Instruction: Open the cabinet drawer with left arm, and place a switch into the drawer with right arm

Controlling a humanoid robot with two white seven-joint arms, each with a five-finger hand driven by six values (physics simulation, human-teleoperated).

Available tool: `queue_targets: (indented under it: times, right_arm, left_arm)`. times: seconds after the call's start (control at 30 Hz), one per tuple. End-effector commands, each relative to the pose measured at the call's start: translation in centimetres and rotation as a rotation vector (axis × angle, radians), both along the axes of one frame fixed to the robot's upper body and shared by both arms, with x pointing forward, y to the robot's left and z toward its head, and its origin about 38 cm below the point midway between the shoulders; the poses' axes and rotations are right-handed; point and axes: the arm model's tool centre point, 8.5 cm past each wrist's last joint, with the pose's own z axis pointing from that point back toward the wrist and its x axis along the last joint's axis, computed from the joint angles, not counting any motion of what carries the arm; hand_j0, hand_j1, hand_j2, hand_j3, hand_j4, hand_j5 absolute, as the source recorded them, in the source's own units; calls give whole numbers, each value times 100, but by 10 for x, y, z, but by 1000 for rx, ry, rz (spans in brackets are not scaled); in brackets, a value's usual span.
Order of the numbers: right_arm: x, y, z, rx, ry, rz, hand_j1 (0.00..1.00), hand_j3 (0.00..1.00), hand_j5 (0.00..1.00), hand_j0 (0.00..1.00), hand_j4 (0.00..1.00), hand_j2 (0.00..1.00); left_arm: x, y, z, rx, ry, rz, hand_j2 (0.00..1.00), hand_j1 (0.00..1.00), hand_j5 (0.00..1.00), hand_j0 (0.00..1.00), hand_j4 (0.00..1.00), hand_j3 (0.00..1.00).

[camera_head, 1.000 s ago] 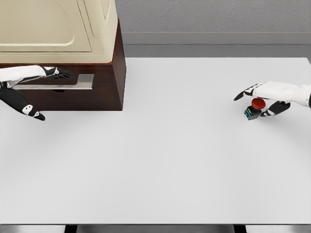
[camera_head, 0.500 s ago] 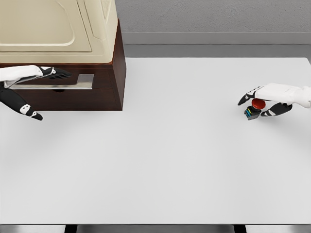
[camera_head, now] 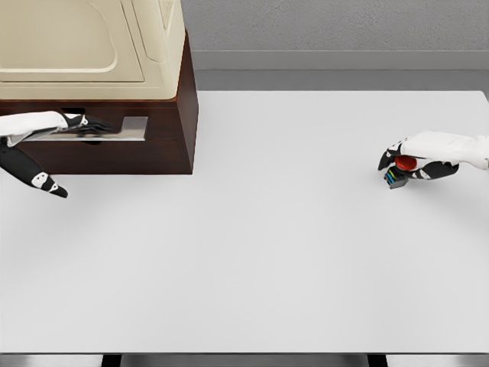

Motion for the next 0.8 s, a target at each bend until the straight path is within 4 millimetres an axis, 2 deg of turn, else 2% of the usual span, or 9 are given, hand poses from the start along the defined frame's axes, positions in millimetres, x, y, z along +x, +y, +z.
queue_targets:
  times: [0.0,0.3,0.43,0.6,0.77]
  right_arm:
    - [-1,0,-2,2,7,-1,59,59,59,59,59,59]
    - [0,2,0,2,3,2,53,53,53,53,53,53]
    - [2,6,2,10,-5,10,53,53,53,53,53,53]
    - [5,18,13,16,-35,45,53,53,53,53,53,53]
    - [5,39,29,25,-80,109,53,53,53,53,53,53]
  left_arm:
    - [-2,3,-1,11,4,4,100,100,100,100,100,100]
    - [-10,9,-14,14,52,15,100,100,100,100,100,100]
    - [-14,16,-11,12,60,26,100,100,100,100,100,100]
    - [-17,23,-8,11,71,44,100,100,100,100,100,100]
    - [-22,28,-15,21,94,54,100,100,100,100,100,100]
